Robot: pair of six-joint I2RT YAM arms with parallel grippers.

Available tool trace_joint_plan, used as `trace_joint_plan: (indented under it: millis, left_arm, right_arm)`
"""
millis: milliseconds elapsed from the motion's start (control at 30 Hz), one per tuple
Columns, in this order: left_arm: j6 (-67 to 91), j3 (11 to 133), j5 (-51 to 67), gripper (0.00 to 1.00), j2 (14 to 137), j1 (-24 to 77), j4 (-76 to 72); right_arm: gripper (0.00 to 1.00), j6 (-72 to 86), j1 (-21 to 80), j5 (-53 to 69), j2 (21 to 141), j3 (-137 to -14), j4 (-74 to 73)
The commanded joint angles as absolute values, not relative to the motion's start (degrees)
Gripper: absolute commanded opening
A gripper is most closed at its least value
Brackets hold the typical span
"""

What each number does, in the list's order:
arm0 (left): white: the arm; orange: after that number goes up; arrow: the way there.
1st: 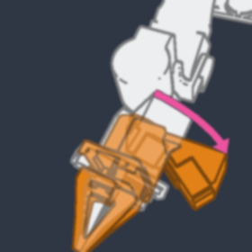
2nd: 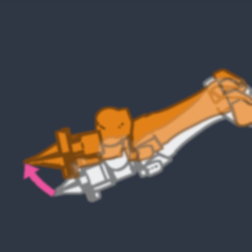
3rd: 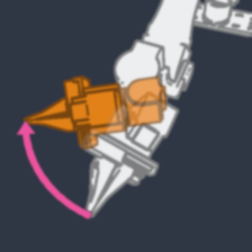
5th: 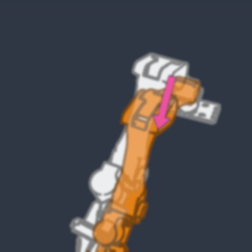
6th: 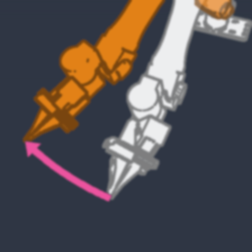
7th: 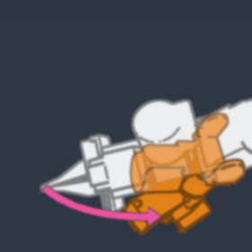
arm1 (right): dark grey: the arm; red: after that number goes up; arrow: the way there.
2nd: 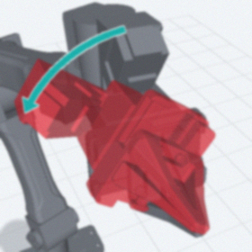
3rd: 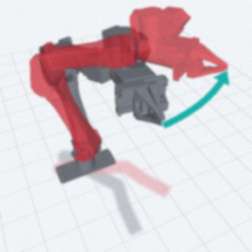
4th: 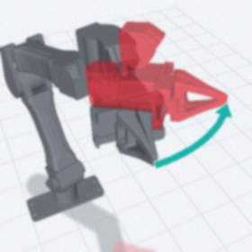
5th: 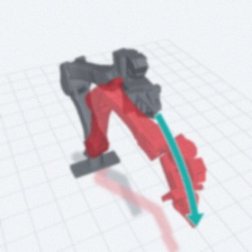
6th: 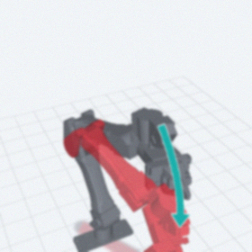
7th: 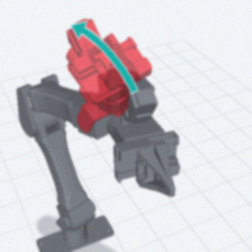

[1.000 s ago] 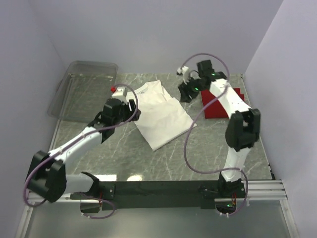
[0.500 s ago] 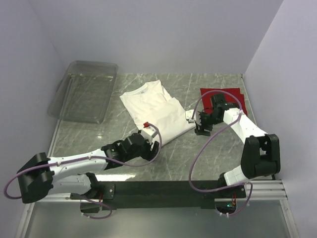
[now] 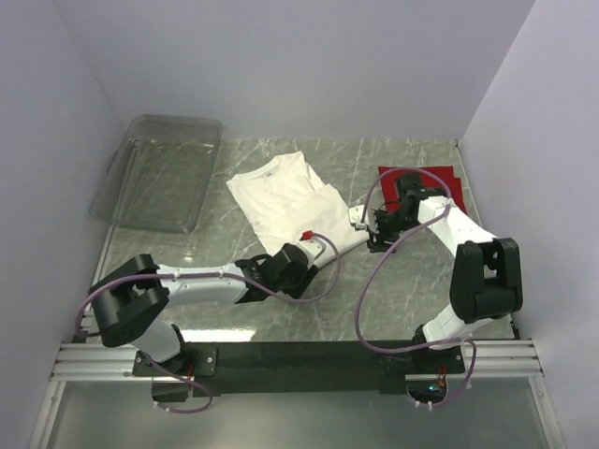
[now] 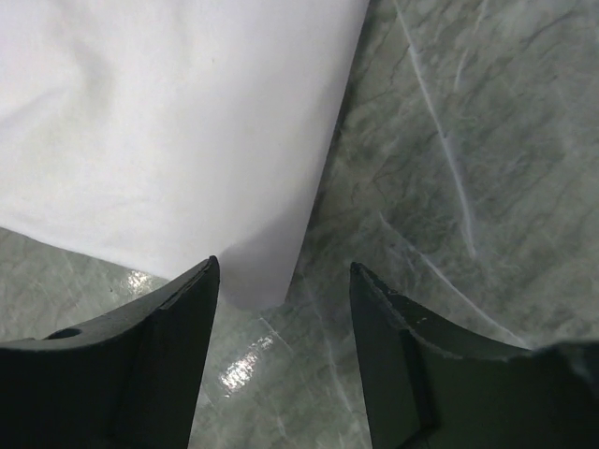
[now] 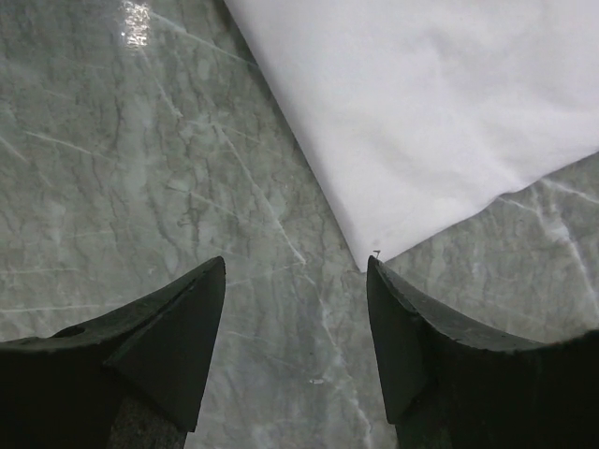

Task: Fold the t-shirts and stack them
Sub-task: Fold the tshirt

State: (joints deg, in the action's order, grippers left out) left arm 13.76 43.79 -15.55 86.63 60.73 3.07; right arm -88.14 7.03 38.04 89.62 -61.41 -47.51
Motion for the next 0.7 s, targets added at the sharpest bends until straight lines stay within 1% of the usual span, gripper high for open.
trace_joint_plan:
  millis: [0, 167, 200, 267, 300, 400, 667]
  left_arm:
    - [13.5, 46.9, -17.8, 0.62, 88.7, 60.8, 4.7]
    - [15.3, 46.1, -17.7, 0.58, 90.8, 60.7, 3.9]
    - [15.6, 46.1, -17.9, 0.56, 91.1, 60.6, 3.9]
    - [16.3, 46.0, -18.2, 0.54, 91.8, 60.3, 3.8]
    - [16.5, 46.0, -18.3, 0.51, 92.1, 60.1, 3.8]
    - [17.5, 45.8, -18.5, 0.48, 92.4, 59.7, 3.4]
    - [18.4, 45.3, -18.1, 0.46, 92.3, 59.2, 2.7]
  right_arm:
    - [0.68, -88.2, 6.9, 37.2, 92.0, -64.9, -48.3]
    - [0.68, -86.5, 9.4, 33.0, 95.0, -65.4, -46.0]
    - [0.68, -86.4, 10.0, 32.3, 95.4, -65.5, -45.6]
    - [0.68, -85.3, 10.5, 31.6, 96.8, -66.4, -44.9]
    - [0.68, -85.1, 10.7, 30.8, 97.5, -66.7, -44.8]
    - [0.67, -84.1, 11.2, 28.8, 99.5, -67.8, -43.9]
    - [0.65, -81.5, 13.7, 22.4, 103.3, -67.6, -39.0]
